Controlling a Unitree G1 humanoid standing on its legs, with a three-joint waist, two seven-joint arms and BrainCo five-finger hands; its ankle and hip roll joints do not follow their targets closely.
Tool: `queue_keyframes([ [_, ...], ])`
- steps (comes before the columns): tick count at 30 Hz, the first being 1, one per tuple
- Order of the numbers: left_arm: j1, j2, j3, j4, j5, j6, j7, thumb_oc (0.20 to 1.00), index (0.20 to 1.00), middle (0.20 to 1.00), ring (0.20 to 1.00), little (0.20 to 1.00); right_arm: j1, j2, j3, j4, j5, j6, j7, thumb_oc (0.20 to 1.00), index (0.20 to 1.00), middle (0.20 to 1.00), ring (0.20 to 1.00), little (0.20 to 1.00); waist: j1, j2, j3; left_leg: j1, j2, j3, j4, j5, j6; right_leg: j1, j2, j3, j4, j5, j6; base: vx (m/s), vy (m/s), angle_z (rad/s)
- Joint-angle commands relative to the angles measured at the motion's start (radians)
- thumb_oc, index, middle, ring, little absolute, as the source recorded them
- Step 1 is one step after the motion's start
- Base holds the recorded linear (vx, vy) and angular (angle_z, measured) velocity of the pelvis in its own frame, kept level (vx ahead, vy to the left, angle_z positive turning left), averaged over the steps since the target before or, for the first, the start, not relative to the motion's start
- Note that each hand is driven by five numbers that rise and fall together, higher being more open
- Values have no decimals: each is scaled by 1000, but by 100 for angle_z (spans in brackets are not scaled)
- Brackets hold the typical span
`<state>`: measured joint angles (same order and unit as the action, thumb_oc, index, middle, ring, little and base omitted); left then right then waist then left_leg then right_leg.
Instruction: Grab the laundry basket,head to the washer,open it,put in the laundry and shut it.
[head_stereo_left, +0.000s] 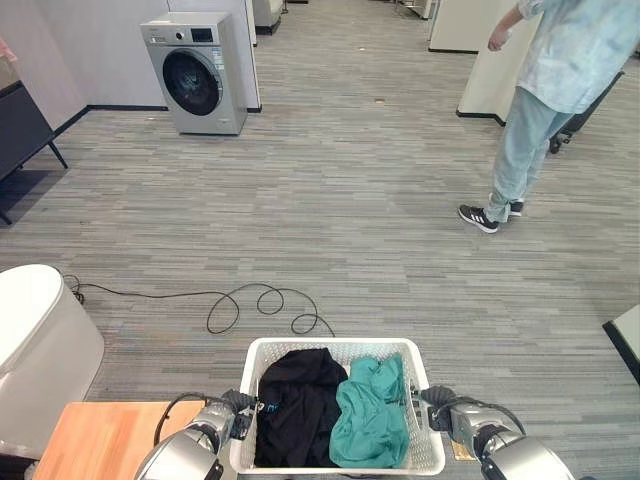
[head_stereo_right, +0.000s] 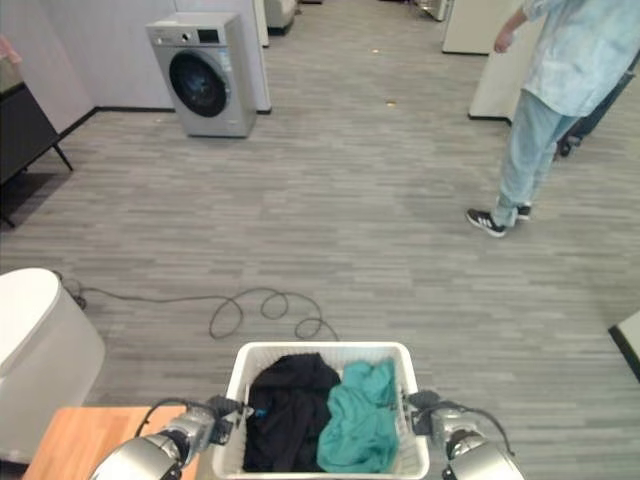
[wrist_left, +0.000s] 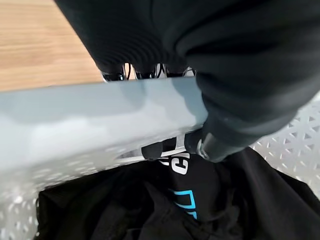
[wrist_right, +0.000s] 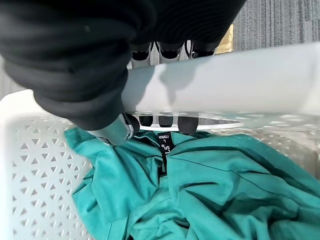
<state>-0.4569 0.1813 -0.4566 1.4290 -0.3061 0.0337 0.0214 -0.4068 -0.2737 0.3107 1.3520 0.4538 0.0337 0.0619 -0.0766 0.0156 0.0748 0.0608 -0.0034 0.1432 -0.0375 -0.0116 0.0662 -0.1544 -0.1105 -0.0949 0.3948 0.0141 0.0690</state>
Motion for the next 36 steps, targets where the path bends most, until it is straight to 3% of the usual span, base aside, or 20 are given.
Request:
queue_keyframes([
  [1, -151, -62, 6, 17, -59, -55, -80, 200, 200, 200, 200, 200, -120, 19, -52, 49, 89, -24, 49, 200, 200, 200, 200, 200, -15, 30, 28, 44, -40, -12, 63, -96, 20, -107, 21, -20, 154, -13, 76, 198, 46, -12],
  [2, -159, -59, 10, 26, -61, -52, -81, 200, 200, 200, 200, 200, -127, 16, -50, 53, 84, -22, 47, 200, 200, 200, 200, 200, -19, 29, 29, 55, -45, -16, 58, -102, 18, -121, 20, -33, 107, -11, 74, 392, -34, -9],
  [3, -178, -49, 20, 38, -53, -47, -87, 200, 200, 200, 200, 200, -144, 7, -33, 70, 63, -9, 47, 200, 200, 200, 200, 200, -35, 22, 21, 87, -53, -24, 53, -133, 3, -146, -5, -56, -95, 13, 61, 319, -41, 18],
  [4, -179, -50, 21, 39, -53, -47, -87, 200, 200, 200, 200, 200, -144, 7, -32, 70, 63, -10, 47, 200, 200, 200, 200, 200, -36, 25, 23, 89, -49, -25, 54, -135, 2, -140, -2, -60, -100, 14, 61, 366, -74, 39],
  [6, -185, -40, 36, 51, -36, -48, -88, 200, 200, 200, 200, 200, -153, -3, -21, 76, 49, -1, 43, 200, 200, 200, 200, 200, -76, 17, 21, 147, -42, -53, 66, -188, -25, -188, 8, 9, -296, 94, 77, 423, -98, 36],
  [10, -179, -49, 52, 65, -5, -48, -90, 200, 200, 200, 200, 200, -138, -3, -30, 83, 52, 14, 61, 200, 200, 200, 200, 200, -102, 16, 11, 219, -21, -75, 94, -242, -47, -226, -2, -15, -337, 138, 91, 415, -134, 20],
  [12, -167, -59, 56, 68, -10, -45, -91, 200, 200, 200, 200, 200, -107, -18, -27, 69, 58, 17, 69, 200, 200, 200, 200, 200, -127, 4, -11, 231, -2, -94, 162, -235, -71, -201, 36, 33, -282, 146, 65, 580, -292, 40],
  [14, -149, -69, 54, 64, -30, -38, -95, 200, 200, 200, 200, 200, -86, -23, -26, 62, 68, 20, 71, 200, 200, 200, 200, 200, -143, 14, -37, 201, 41, -106, 298, -150, -106, -166, 93, 41, -232, 98, 28, 514, -342, 86],
  [17, -104, -70, 52, 63, -33, -27, -108, 200, 200, 200, 200, 200, -53, -41, -16, 52, 73, 17, 78, 200, 200, 200, 200, 200, -150, -12, -48, 24, 93, -109, 749, 118, -151, -65, 131, 37, -221, 32, -71, 493, -464, 43],
  [18, -93, -60, 57, 60, -29, -19, -108, 200, 200, 200, 200, 200, -43, -41, -14, 41, 75, 15, 75, 200, 200, 200, 200, 200, -142, -36, -40, -35, 129, -72, 906, 151, -151, -28, 141, 39, -221, 10, -104, 426, -581, -16],
  [21, -102, -48, 66, 64, -21, -12, -98, 200, 200, 200, 200, 200, -48, -55, 15, 39, 57, 19, 65, 200, 200, 200, 200, 200, -73, -79, 15, -248, 188, -5, 1207, 105, -136, 65, 152, 49, -217, -49, -149, 362, -387, -8],
  [22, -109, -57, 59, 78, -10, -7, -97, 200, 200, 200, 200, 200, -60, -49, 22, 60, 46, 24, 60, 200, 200, 200, 200, 200, -43, -78, 19, -330, 82, 16, 1140, 67, -127, 101, 153, 69, -231, -53, -136, 587, -115, 4],
  [23, -110, -67, 59, 85, -14, -9, -94, 200, 200, 200, 200, 200, -62, -40, 26, 78, 28, 29, 66, 200, 200, 200, 200, 200, -6, -69, 19, -425, 38, 77, 968, 73, -129, 154, 158, 92, -260, -63, -121, 486, -14, 22],
  [24, -110, -67, 58, 85, -14, -9, -94, 200, 200, 200, 200, 200, -62, -39, 26, 78, 28, 29, 66, 200, 200, 200, 200, 200, -4, -74, 17, -423, 34, 82, 961, 77, -128, 152, 154, 95, -261, -62, -120, 488, -18, -10],
  [27, -107, -73, 42, 76, -16, -21, -91, 200, 200, 200, 200, 200, -63, -35, 31, 68, 28, 20, 67, 200, 200, 200, 200, 200, 41, -29, 29, -409, 80, 90, 425, 107, -91, 260, 174, 124, -295, -122, -91, 567, 117, -50],
  [29, -105, -68, 27, 65, -15, -45, -89, 200, 200, 200, 200, 200, -68, -11, 48, 50, 14, 2, 68, 200, 200, 200, 200, 200, 102, 1, 34, -459, 87, -75, 78, 166, -117, 370, 168, 196, -291, -209, -68, 886, 200, -54],
  [32, -82, -52, 30, 57, -11, -48, -85, 200, 200, 200, 200, 200, -56, 9, 48, 38, 13, 4, 79, 200, 200, 200, 200, 200, 97, -2, 15, -459, 118, 3, 210, 176, -116, 401, 135, 199, -223, -284, -53, 436, 80, -86],
  [34, -74, -48, 26, 62, 1, -46, -84, 200, 200, 200, 200, 200, -43, 28, 49, 26, 21, 9, 90, 200, 200, 200, 200, 200, 114, -8, -4, -452, 96, -21, 242, 194, -93, 416, 112, 208, -163, -272, -40, 687, 196, -31],
  [35, -50, -50, 27, 78, 23, -35, -92, 200, 200, 200, 200, 200, -7, 36, 30, 16, 15, 3, 106, 200, 200, 200, 200, 200, 124, -27, -33, -407, 42, -37, 246, 153, -50, 348, 69, 188, 92, -112, 24, 911, 295, -50],
  [36, -44, -49, 30, 77, 19, -32, -95, 200, 200, 200, 200, 200, 4, 32, 25, 10, 18, 4, 106, 200, 200, 200, 200, 200, 122, -24, -29, -380, 33, -34, 252, 131, -37, 305, 63, 174, 190, -13, 40, 766, 287, -58],
])
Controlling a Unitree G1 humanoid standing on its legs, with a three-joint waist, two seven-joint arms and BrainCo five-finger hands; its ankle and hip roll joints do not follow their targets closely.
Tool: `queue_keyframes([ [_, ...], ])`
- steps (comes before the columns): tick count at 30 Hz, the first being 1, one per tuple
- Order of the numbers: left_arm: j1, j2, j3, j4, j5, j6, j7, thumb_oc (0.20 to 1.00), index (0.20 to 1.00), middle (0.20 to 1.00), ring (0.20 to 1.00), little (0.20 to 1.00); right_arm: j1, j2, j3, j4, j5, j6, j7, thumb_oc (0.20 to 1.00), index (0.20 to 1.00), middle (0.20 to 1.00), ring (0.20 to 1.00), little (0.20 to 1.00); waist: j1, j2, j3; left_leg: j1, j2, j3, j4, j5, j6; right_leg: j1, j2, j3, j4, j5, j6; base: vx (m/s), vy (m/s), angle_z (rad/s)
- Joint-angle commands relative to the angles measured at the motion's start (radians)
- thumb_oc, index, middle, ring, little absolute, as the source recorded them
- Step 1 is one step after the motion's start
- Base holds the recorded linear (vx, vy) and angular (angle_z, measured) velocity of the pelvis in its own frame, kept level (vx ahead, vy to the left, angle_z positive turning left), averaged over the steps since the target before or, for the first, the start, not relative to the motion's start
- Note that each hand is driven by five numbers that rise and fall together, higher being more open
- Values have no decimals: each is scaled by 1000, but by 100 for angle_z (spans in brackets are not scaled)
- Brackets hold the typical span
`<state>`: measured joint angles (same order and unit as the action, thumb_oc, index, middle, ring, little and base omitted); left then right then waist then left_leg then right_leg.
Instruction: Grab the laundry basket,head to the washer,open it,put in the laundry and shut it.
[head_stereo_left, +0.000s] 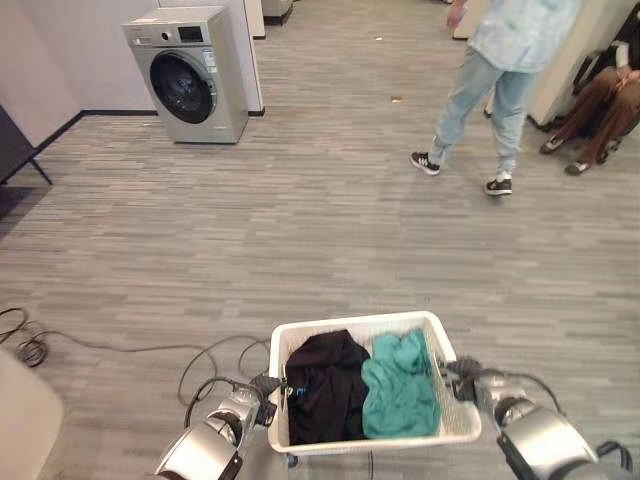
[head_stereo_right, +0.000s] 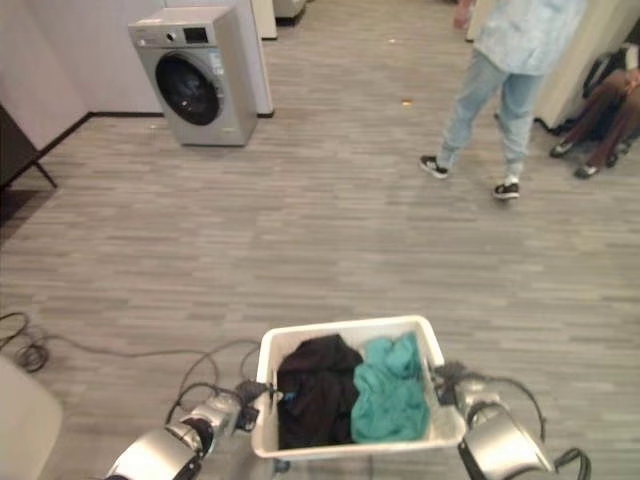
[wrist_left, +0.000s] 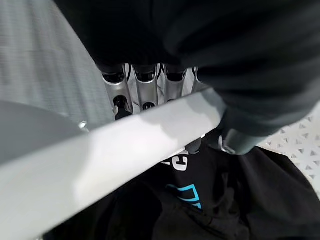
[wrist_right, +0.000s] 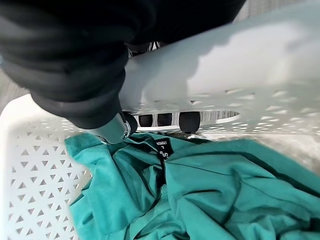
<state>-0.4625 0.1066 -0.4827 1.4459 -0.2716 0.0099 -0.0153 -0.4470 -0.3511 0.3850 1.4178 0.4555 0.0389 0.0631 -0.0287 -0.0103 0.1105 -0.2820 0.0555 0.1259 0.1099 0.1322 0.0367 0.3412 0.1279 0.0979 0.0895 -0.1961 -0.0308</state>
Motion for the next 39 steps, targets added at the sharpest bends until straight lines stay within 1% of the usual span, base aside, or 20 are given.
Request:
queue_keyframes([
  [1, -31, 25, 69, 68, -33, -1, -64, 200, 200, 200, 200, 200, 55, 113, -70, -55, 30, -2, 102, 200, 200, 200, 200, 200, 62, 5, -45, 12, -48, -7, 119, -50, 19, -251, -179, -19, 647, 339, 151, 504, 272, -66],
  [3, -20, 35, 89, 72, -54, 9, -70, 200, 200, 200, 200, 200, 53, 124, -91, -59, 43, -5, 93, 200, 200, 200, 200, 200, 24, 35, -3, 97, -48, -16, 117, -98, 46, -417, -130, -27, 884, 380, 155, 525, 282, -28],
  [5, -33, 43, 100, 63, -56, 5, -60, 200, 200, 200, 200, 200, 53, 137, -95, -58, 43, -4, 90, 200, 200, 200, 200, 200, -10, 61, 20, 176, -44, -20, 99, -133, 61, -572, -126, -77, 983, 312, 154, 507, 197, -8],
  [6, -35, 44, 100, 64, -52, 5, -61, 200, 200, 200, 200, 200, 54, 134, -95, -58, 47, -4, 91, 200, 200, 200, 200, 200, -38, 51, 20, 215, -70, -40, 83, -151, 59, -630, -82, -81, 905, 271, 150, 589, 103, -10],
  [8, -46, 40, 100, 65, -55, 8, -64, 200, 200, 200, 200, 200, 61, 125, -95, -47, 50, 3, 97, 200, 200, 200, 200, 200, -77, 36, 21, 285, -106, -67, 59, -180, 50, -690, -104, -130, 721, 248, 141, 683, 6, 40],
  [9, -65, 37, 93, 68, -46, 6, -67, 200, 200, 200, 200, 200, 54, 115, -102, -40, 61, 8, 91, 200, 200, 200, 200, 200, -99, 10, 12, 328, -140, -85, 60, -228, 34, -660, -160, -164, 389, 248, 134, 573, -54, 74],
  [12, -73, 39, 101, 69, -55, 2, -75, 200, 200, 200, 200, 200, 36, 97, -127, -26, 121, 8, 78, 200, 200, 200, 200, 200, -131, -10, 7, 399, -173, -119, 76, -295, 23, -643, -129, -112, 108, 262, 140, 606, -80, 109],
  [17, -77, 55, 158, 77, -79, 6, -75, 200, 200, 200, 200, 200, 38, 97, -139, 2, 121, 24, 91, 200, 200, 200, 200, 200, -123, -7, -23, 539, -154, -155, 108, -362, -8, -661, -203, -278, 65, 288, 129, 628, -167, 49],
  [19, -64, 52, 165, 78, -86, 6, -74, 200, 200, 200, 200, 200, 40, 86, -135, 7, 104, 25, 95, 200, 200, 200, 200, 200, -118, -7, -38, 517, -145, -147, 216, -347, -23, -642, -192, -263, 103, 290, 108, 326, -121, 24],
  [20, -48, 48, 166, 78, -85, 7, -78, 200, 200, 200, 200, 200, 43, 72, -135, 16, 96, 28, 98, 200, 200, 200, 200, 200, -121, 0, -51, 498, -131, -145, 293, -295, -48, -616, -174, -252, 108, 276, 93, 366, -179, 43],
  [21, -38, 40, 158, 80, -82, 7, -77, 200, 200, 200, 200, 200, 40, 58, -130, 21, 84, 26, 106, 200, 200, 200, 200, 200, -132, 10, -55, 440, -112, -132, 485, -163, -107, -582, -159, -246, 116, 254, 62, 521, -333, 9],
  [22, -29, 39, 159, 82, -81, 13, -80, 200, 200, 200, 200, 200, 38, 50, -135, 18, 83, 26, 101, 200, 200, 200, 200, 200, -143, 3, -63, 378, -65, -75, 624, -64, -140, -546, -165, -263, 101, 236, 42, 691, -699, 27],
  [23, -35, 33, 152, 67, -107, 26, -70, 200, 200, 200, 200, 200, 30, 39, -125, 24, 95, 27, 83, 200, 200, 200, 200, 200, -95, -50, -24, 152, 122, 102, 1020, -69, -139, -422, -169, -282, 73, 169, -33, 509, -590, 32],
  [24, -35, 33, 152, 67, -107, 26, -70, 200, 200, 200, 200, 200, 30, 38, -125, 24, 95, 27, 84, 200, 200, 200, 200, 200, -94, -46, -22, 151, 126, 102, 1024, -72, -139, -422, -166, -282, 74, 169, -33, 544, -485, 30],
  [26, -58, 28, 134, 69, -116, 31, -65, 200, 200, 200, 200, 200, 23, 39, -110, 30, 83, 34, 69, 200, 200, 200, 200, 200, -35, -42, -10, -25, 36, 140, 898, -84, -134, -350, -146, -258, 64, 133, -22, 411, -92, 19],
  [29, -62, 23, 130, 68, -115, 26, -61, 200, 200, 200, 200, 200, 24, 38, -110, 31, 81, 35, 70, 200, 200, 200, 200, 200, -25, -40, -4, -56, 76, 180, 783, -78, -121, -313, -140, -260, 51, 121, -15, 335, -26, -18],
  [31, -42, 36, 128, 62, -115, 7, -56, 200, 200, 200, 200, 200, 40, 44, -102, 10, 66, 18, 75, 200, 200, 200, 200, 200, 26, 9, -2, -55, 37, 44, 224, -20, -80, -233, -97, -185, 47, 64, 20, 664, 200, -46],
  [35, -27, 36, 131, 60, -123, 0, -65, 200, 200, 200, 200, 200, 49, 50, -95, -2, 56, 9, 80, 200, 200, 200, 200, 200, 46, 27, 4, -52, 32, -34, 16, 19, -96, -169, -88, -139, 50, 19, 28, 462, 86, -79],
  [36, -6, 47, 142, 57, -108, 2, -66, 200, 200, 200, 200, 200, 63, 57, -98, -8, 39, 9, 88, 200, 200, 200, 200, 200, 50, 34, -3, -72, 88, 67, 30, 66, -103, -135, -78, -117, 96, -36, 21, 679, 49, -49],
  [39, -2, 57, 136, 48, -101, -1, -66, 200, 200, 200, 200, 200, 70, 60, -96, -7, 20, 12, 90, 200, 200, 200, 200, 200, 59, 30, -27, -70, 75, 58, 84, 54, -73, -121, -91, -109, 161, -86, 26, 550, 79, -44],
])
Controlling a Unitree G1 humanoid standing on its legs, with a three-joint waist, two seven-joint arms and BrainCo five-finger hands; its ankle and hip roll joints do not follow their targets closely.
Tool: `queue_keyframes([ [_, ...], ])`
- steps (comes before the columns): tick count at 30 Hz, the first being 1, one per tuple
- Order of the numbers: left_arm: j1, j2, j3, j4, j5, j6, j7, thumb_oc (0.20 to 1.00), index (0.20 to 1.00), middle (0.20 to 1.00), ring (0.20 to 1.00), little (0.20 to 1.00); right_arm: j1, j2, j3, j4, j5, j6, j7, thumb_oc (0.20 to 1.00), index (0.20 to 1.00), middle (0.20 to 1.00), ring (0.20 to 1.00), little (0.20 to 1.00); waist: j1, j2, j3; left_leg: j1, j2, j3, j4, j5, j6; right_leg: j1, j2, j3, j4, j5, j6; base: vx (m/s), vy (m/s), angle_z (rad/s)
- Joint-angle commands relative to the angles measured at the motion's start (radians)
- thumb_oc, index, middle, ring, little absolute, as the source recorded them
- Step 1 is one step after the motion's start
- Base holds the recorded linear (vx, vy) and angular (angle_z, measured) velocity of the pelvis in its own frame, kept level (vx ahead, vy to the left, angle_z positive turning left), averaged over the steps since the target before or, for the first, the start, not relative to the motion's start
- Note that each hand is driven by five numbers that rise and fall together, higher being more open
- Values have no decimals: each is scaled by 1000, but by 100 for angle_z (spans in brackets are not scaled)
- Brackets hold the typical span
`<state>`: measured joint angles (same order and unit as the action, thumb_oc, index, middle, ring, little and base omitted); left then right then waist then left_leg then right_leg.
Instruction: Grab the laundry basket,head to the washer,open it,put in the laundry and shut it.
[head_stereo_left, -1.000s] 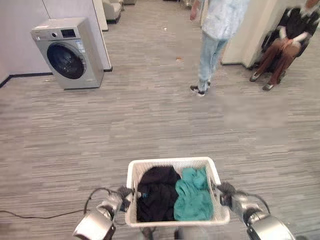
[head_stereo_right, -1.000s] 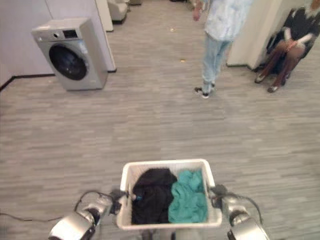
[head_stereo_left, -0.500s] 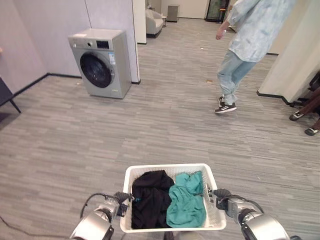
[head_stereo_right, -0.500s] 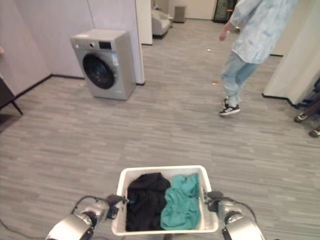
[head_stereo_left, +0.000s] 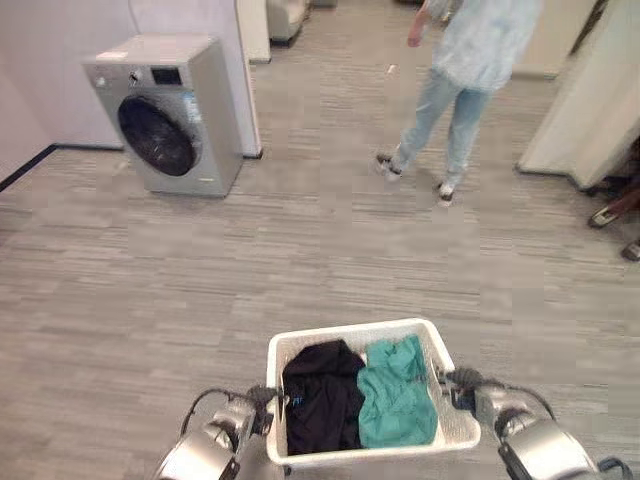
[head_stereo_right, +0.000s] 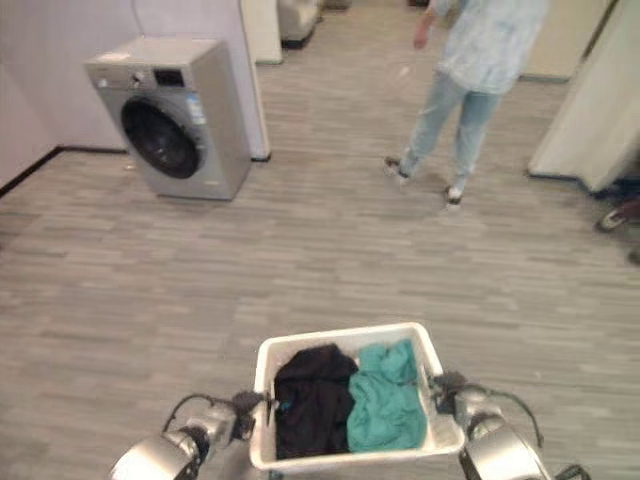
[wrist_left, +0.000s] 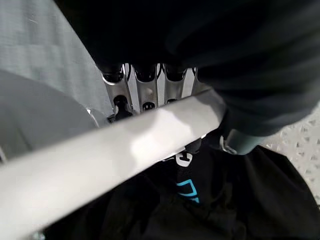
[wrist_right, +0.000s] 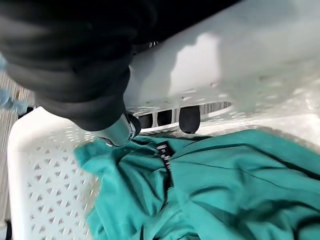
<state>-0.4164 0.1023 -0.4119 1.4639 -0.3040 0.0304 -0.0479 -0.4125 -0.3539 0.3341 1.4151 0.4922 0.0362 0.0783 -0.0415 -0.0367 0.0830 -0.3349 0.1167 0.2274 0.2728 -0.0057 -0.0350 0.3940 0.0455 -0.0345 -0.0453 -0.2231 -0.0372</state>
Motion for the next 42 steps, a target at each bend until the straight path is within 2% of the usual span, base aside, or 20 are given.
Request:
queue_keyframes([
  [1, -53, 61, 59, 26, -69, -22, -34, 200, 200, 200, 200, 200, 33, 64, -45, -2, -16, 15, 77, 200, 200, 200, 200, 200, 76, 53, -4, -14, -2, -60, -66, 188, 6, -176, -17, 31, 313, -66, 38, 333, 92, -4],
  [2, -53, 60, 59, 26, -69, -22, -34, 200, 200, 200, 200, 200, 33, 64, -45, -2, -16, 15, 77, 200, 200, 200, 200, 200, 78, 56, -6, -16, 1, -60, -67, 190, 6, -178, -13, 33, 311, -62, 37, 573, 171, 7],
  [3, -40, 55, 55, 24, -55, -24, -40, 200, 200, 200, 200, 200, 56, 63, -69, 3, -13, 16, 90, 200, 200, 200, 200, 200, 90, 28, -27, -26, -35, -47, -6, 123, 42, -164, -70, 19, 359, -7, 88, 691, 265, 6],
  [4, -34, 52, 37, 20, -40, -24, -47, 200, 200, 200, 200, 200, 64, 57, -80, 8, -26, 14, 100, 200, 200, 200, 200, 200, 100, 13, -33, 17, -86, -40, 18, 59, 91, -254, -120, 19, 607, 211, 153, 693, 267, 5],
  [5, -34, 52, 37, 20, -40, -24, -47, 200, 200, 200, 200, 200, 64, 56, -80, 8, -26, 14, 100, 200, 200, 200, 200, 200, 102, 15, -36, 15, -83, -39, 15, 61, 91, -257, -117, 21, 605, 215, 152, 482, 284, 13],
  [7, -38, 42, 9, 12, -13, -24, -46, 200, 200, 200, 200, 200, 58, 56, -97, -20, -5, 8, 98, 200, 200, 200, 200, 200, 65, 67, 16, 123, -102, -46, 1, 12, 132, -440, -115, -6, 936, 403, 171, 396, 331, 29],
  [10, -54, 45, 3, 19, 20, -28, -40, 200, 200, 200, 200, 200, 54, 67, -96, -35, 10, 4, 96, 200, 200, 200, 200, 200, 18, 85, 47, 204, -124, -67, -24, -19, 140, -573, -101, -25, 1007, 299, 151, 377, 182, 19],
  [12, -69, 48, 5, 17, 11, -25, -39, 200, 200, 200, 200, 200, 55, 75, -90, -49, 23, 6, 99, 200, 200, 200, 200, 200, -15, 80, 59, 279, -148, -75, -51, -50, 131, -632, -159, -118, 853, 248, 131, 522, 57, 45],
  [13, -84, 48, 2, 14, 16, -24, -40, 200, 200, 200, 200, 200, 56, 79, -79, -47, 16, 9, 99, 200, 200, 200, 200, 200, -29, 64, 63, 311, -164, -81, -40, -90, 109, -638, -217, -179, 608, 208, 115, 393, -38, 52],
  [14, -85, 48, 2, 14, 16, -24, -41, 200, 200, 200, 200, 200, 56, 79, -79, -47, 16, 9, 99, 200, 200, 200, 200, 200, -31, 67, 62, 311, -162, -84, -42, -88, 108, -635, -214, -183, 600, 212, 114, 441, -93, 40],
  [19, -92, 33, -12, 10, 47, -43, -45, 200, 200, 200, 200, 200, 34, 61, -78, -35, 25, 11, 89, 200, 200, 200, 200, 200, -74, 41, 53, 421, -195, -145, -16, -191, 78, -684, -187, -56, 271, 294, 158, 441, -113, 57],
  [24, -75, 26, -8, 16, 55, -44, -54, 200, 200, 200, 200, 200, 55, 47, -73, -31, 16, 17, 98, 200, 200, 200, 200, 200, -107, 29, 29, 470, -179, -210, 92, -213, 56, -674, -134, 51, 282, 312, 156, 439, -182, 18],
  [25, -75, 27, -7, 16, 45, -46, -50, 200, 200, 200, 200, 200, 57, 40, -69, -27, 16, 18, 97, 200, 200, 200, 200, 200, -114, 22, 21, 457, -175, -221, 135, -199, 46, -660, -109, 90, 295, 308, 143, 318, -284, 38],
  [26, -72, 20, -7, 15, 17, -44, -51, 200, 200, 200, 200, 200, 61, 25, -80, -12, 23, 15, 85, 200, 200, 200, 200, 200, -117, 27, 13, 393, -135, -217, 325, -72, -12, -591, -77, 70, 264, 277, 105, 313, -286, 56],
  [27, -72, 20, -7, 15, 17, -44, -51, 200, 200, 200, 200, 200, 61, 26, -80, -12, 23, 15, 85, 200, 200, 200, 200, 200, -118, 24, 10, 391, -138, -218, 323, -68, -11, -592, -81, 70, 262, 278, 106, 327, -445, 92],
  [28, -57, 0, 1, 2, -33, -32, -57, 200, 200, 200, 200, 200, 79, 18, -97, -9, 41, 7, 73, 200, 200, 200, 200, 200, -111, 5, 26, 246, -66, -156, 567, 71, -50, -518, -89, 17, 212, 263, 56, 120, -255, 54],
  [31, -67, -11, -7, -9, -44, -31, -47, 200, 200, 200, 200, 200, 71, 11, -97, -2, 47, 8, 59, 200, 200, 200, 200, 200, -92, -12, 47, 140, -30, -81, 634, 42, -39, -478, -90, 8, 187, 241, 32, 149, -249, 57],
  [34, -88, -24, -20, -1, -42, -33, -39, 200, 200, 200, 200, 200, 50, 3, -84, 9, 32, 10, 45, 200, 200, 200, 200, 200, -62, 10, 58, 78, -31, -78, 442, 11, -22, -430, -90, 14, 171, 210, 47, 276, 50, 16],
  [35, -83, -17, -17, 13, -31, -42, -30, 200, 200, 200, 200, 200, 48, 13, -69, 4, 28, 9, 57, 200, 200, 200, 200, 200, -32, 39, 56, 101, -15, -140, 86, 37, -9, -413, -80, 36, 185, 179, 74, 320, 168, -3],
  [42, -59, -6, -10, 15, -17, -45, -38, 200, 200, 200, 200, 200, 61, 43, -60, -3, -21, 7, 76, 200, 200, 200, 200, 200, -36, 66, 25, 211, -59, -151, -39, -3, 7, -405, -120, 51, 242, 143, 96, 251, 135, -52],
])
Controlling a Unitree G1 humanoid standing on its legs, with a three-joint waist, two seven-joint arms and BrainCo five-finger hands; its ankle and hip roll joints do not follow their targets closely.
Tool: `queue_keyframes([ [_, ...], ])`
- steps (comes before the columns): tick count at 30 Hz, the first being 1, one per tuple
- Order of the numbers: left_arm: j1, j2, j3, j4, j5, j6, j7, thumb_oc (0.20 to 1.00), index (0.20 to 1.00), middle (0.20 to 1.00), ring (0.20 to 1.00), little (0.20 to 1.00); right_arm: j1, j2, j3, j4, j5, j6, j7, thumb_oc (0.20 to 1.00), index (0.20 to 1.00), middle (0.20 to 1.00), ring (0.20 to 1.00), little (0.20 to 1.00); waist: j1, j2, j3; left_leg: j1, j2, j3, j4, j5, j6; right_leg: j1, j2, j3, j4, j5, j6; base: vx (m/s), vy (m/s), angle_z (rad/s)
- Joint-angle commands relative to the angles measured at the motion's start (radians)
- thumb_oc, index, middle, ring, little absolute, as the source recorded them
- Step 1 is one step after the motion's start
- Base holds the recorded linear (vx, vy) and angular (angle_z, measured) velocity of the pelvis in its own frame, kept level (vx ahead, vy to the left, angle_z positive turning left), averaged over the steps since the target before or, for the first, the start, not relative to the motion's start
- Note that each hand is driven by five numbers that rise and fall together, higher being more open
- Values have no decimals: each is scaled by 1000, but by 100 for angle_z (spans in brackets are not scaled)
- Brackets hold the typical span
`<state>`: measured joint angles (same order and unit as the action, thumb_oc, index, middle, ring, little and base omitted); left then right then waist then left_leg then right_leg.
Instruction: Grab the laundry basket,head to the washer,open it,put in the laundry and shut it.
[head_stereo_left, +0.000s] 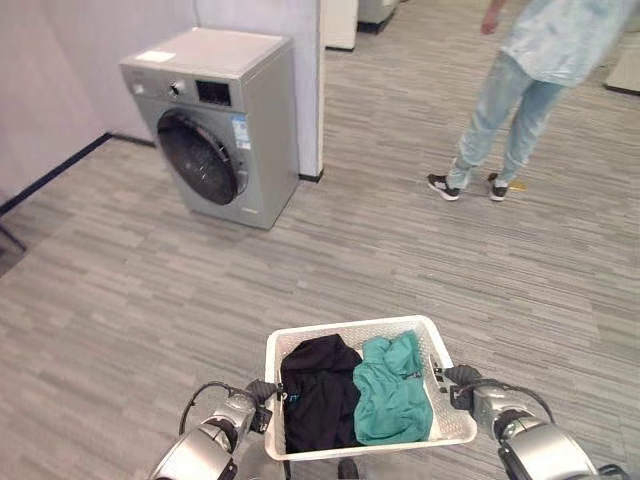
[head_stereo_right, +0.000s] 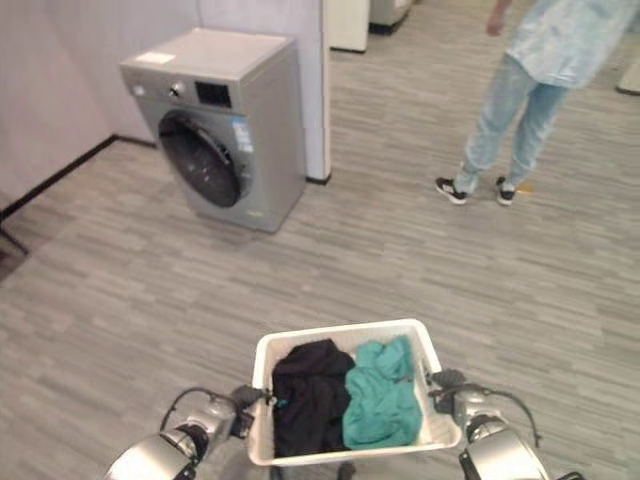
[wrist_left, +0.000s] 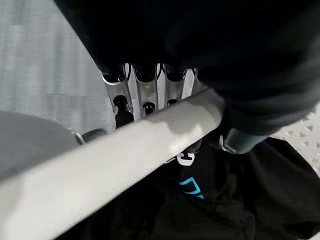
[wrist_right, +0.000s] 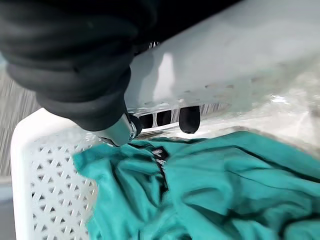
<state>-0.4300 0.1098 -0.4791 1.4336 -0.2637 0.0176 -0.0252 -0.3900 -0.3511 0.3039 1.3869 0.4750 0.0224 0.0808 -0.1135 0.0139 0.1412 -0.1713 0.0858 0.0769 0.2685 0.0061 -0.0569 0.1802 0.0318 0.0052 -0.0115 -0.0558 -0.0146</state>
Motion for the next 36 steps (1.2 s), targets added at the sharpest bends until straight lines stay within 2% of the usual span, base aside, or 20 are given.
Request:
queue_keyframes([
  [1, -41, -14, 59, 44, -53, -34, -60, 200, 200, 200, 200, 200, 39, 45, -34, 21, -3, 19, 75, 200, 200, 200, 200, 200, 39, 19, -41, 58, -37, 7, -40, -22, 33, -184, -115, 14, 200, -25, 79, 134, 87, -28],
  [5, -29, -4, 73, 38, -50, -38, -61, 200, 200, 200, 200, 200, 43, 56, -38, 20, -15, 19, 84, 200, 200, 200, 200, 200, 50, 21, -55, 94, -37, 32, -74, -35, 45, -169, -133, 29, 178, -20, 91, 155, 80, -27],
  [9, -25, 0, 87, 41, -56, -39, -62, 200, 200, 200, 200, 200, 59, 67, -67, 17, 44, 23, 94, 200, 200, 200, 200, 200, 51, 13, -68, 125, -37, 34, -129, -25, 39, -146, -145, 16, 132, -10, 104, 102, 12, -6],
  [11, -27, 0, 87, 40, -52, -41, -57, 200, 200, 200, 200, 200, 61, 63, -67, 25, 25, 15, 82, 200, 200, 200, 200, 200, 49, 10, -75, 134, -31, 31, -155, -18, 32, -145, -147, 11, 106, -2, 109, 56, -23, 10],
  [22, -18, -1, 99, 47, -45, -36, -58, 200, 200, 200, 200, 200, 77, 71, -55, 23, 7, 9, 82, 200, 200, 200, 200, 200, 49, 1, -76, 156, -23, 20, -171, -19, 23, -126, -147, -10, 92, -4, 108, 22, -16, 6],
  [23, -10, 51, 113, -22, -223, -79, -51, 200, 200, 200, 200, 200, 86, 35, -76, 13, 37, -37, 26, 200, 200, 200, 200, 200, 46, -19, -57, 97, -6, -4, -353, 57, -6, -225, -131, -17, 20, 80, 127, -30, 27, -1],
  [26, -11, 46, 97, -26, -187, -83, -61, 200, 200, 200, 200, 200, 97, 39, -72, 8, 30, -36, 31, 200, 200, 200, 200, 200, 42, -25, -75, 70, -8, -17, -356, 60, -14, -228, -134, -26, -9, 84, 130, 18, 14, 13],
  [27, -6, 48, 85, -12, -134, -82, -62, 200, 200, 200, 200, 200, 101, 38, -72, 14, 22, -33, 34, 200, 200, 200, 200, 200, 40, -29, -83, 78, -4, -21, -356, 60, -17, -220, -134, -39, -23, 83, 130, 67, 15, 28],
  [33, -6, 82, 83, 23, -27, -66, -74, 200, 200, 200, 200, 200, 85, 36, -32, 41, -43, -7, 62, 200, 200, 200, 200, 200, 52, -45, -94, 112, -6, -26, -356, 46, -15, -181, -141, -46, -47, 94, 131, 78, -8, 12],
  [36, -26, 109, 78, 27, -27, -54, -85, 200, 200, 200, 200, 200, 50, 12, -4, 24, -59, 8, 80, 200, 200, 200, 200, 200, 60, -45, -94, 120, -1, -27, -356, 48, -15, -175, -141, -41, -45, 93, 131, 28, -4, -2],
])
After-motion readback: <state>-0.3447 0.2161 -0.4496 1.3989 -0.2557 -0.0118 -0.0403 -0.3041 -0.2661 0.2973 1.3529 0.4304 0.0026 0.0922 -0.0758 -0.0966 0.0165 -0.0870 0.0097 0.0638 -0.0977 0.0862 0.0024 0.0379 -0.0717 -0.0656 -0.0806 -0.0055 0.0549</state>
